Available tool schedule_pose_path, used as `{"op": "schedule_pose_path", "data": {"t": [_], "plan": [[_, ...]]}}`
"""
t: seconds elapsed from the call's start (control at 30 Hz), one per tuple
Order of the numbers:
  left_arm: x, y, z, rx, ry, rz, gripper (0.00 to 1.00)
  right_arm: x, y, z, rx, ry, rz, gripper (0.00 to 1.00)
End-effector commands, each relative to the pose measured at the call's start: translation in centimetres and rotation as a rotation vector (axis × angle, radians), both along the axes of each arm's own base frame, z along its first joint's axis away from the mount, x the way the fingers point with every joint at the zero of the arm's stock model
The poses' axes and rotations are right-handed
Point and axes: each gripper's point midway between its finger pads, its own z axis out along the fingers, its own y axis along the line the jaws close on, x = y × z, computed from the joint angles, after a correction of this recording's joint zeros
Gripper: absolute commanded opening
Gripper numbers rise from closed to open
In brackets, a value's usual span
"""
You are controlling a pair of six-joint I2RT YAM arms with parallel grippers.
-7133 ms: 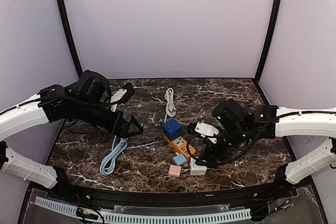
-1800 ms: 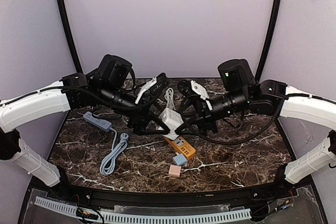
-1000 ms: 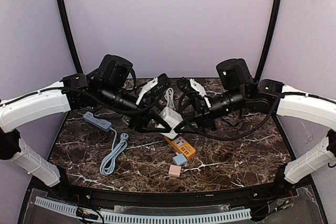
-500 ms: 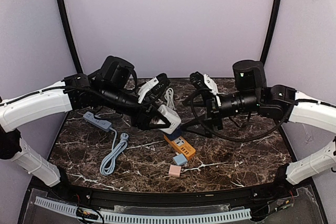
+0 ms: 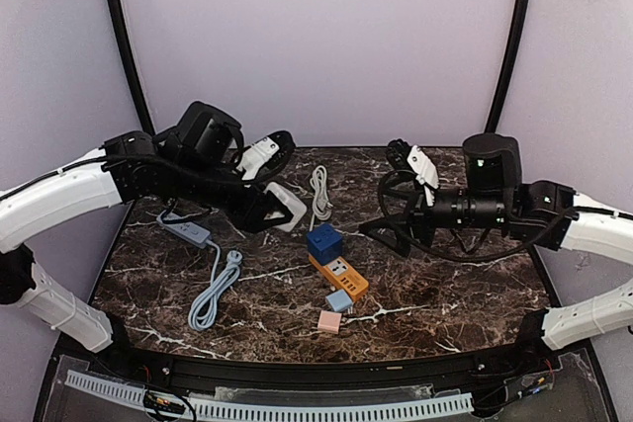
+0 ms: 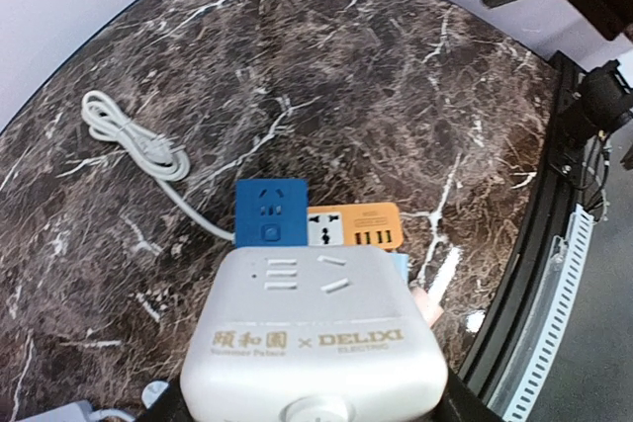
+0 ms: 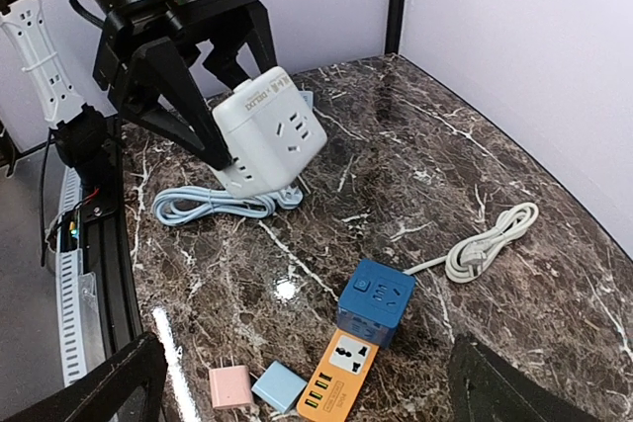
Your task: Insert the plug
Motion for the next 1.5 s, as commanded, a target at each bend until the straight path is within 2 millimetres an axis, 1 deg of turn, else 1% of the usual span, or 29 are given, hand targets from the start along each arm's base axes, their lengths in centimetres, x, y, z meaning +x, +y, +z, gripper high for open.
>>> {"op": "schedule_pose_path", "data": {"t": [0.0, 0.03, 0.1, 0.2, 0.23, 0.3, 0.4, 0.47, 0.53, 0.6, 0.7, 0.8, 0.93, 1.03, 1.17, 1.37, 1.47], "plan": [[1.7, 4.5, 1.8, 0.082, -0.056, 0.168, 0.01, 1.8, -1.8, 0.4, 0.009, -0.036, -0.143, 0.99], [2.0, 5.4, 1.6, 0.116, -0.048, 0.195, 0.01, 1.9, -2.1, 0.2, -0.003, -0.035, -0.157, 0.98], [2.3, 6.7, 1.3, 0.161, -0.036, 0.222, 0.01, 2.4, -2.9, -0.2, -0.033, -0.036, -0.198, 0.99], [2.8, 8.6, 0.7, 0.217, -0.002, 0.265, 0.01, 2.0, -3.4, -1.2, -0.074, -0.022, -0.196, 0.99], [3.1, 9.5, 0.3, 0.244, 0.01, 0.289, 0.01, 1.9, -3.5, -1.5, -0.083, -0.019, -0.19, 0.99], [3.5, 10.8, -0.2, 0.278, 0.03, 0.314, 0.01, 1.5, -3.6, -2.3, -0.096, -0.015, -0.17, 0.99], [3.8, 12.2, -0.6, 0.323, 0.041, 0.314, 0.01, 1.2, -3.6, -3.3, -0.122, -0.008, -0.15, 0.99], [4.3, 13.6, -1.0, 0.357, 0.056, 0.334, 0.01, 1.2, -3.5, -3.5, -0.137, -0.003, -0.15, 0.99], [5.3, 15.6, -2.1, 0.401, 0.085, 0.359, 0.01, 1.5, -3.5, -3.7, -0.151, -0.001, -0.16, 0.99], [6.0, 16.7, -3.0, 0.419, 0.105, 0.371, 0.01, 1.8, -3.5, -4.0, -0.162, 0.009, -0.178, 0.99], [6.9, 17.9, -3.7, 0.441, 0.121, 0.376, 0.01, 2.5, -3.3, -3.6, -0.166, 0.028, -0.21, 0.99], [7.7, 19.1, -5.4, 0.465, 0.147, 0.386, 0.01, 2.4, -2.5, -3.6, -0.16, 0.074, -0.2, 0.99], [8.4, 20.5, -7.4, 0.465, 0.203, 0.383, 0.01, 2.6, -2.0, -3.9, -0.182, 0.108, -0.2, 0.99], [8.6, 20.4, -8.2, 0.428, 0.242, 0.339, 0.01, 2.7, -1.7, -4.2, -0.197, 0.134, -0.201, 0.99], [9.2, 22.5, -9.4, 0.444, 0.293, 0.378, 0.01, 2.7, -1.3, -4.3, -0.206, 0.158, -0.199, 0.99], [10.5, 24.9, -10.9, 0.443, 0.356, 0.433, 0.01, 3.1, -0.8, -4.2, -0.212, 0.187, -0.213, 0.99], [10.9, 25.6, -11.4, 0.435, 0.387, 0.424, 0.01, 3.2, -0.5, -4.1, -0.208, 0.2, -0.218, 0.98]]}}
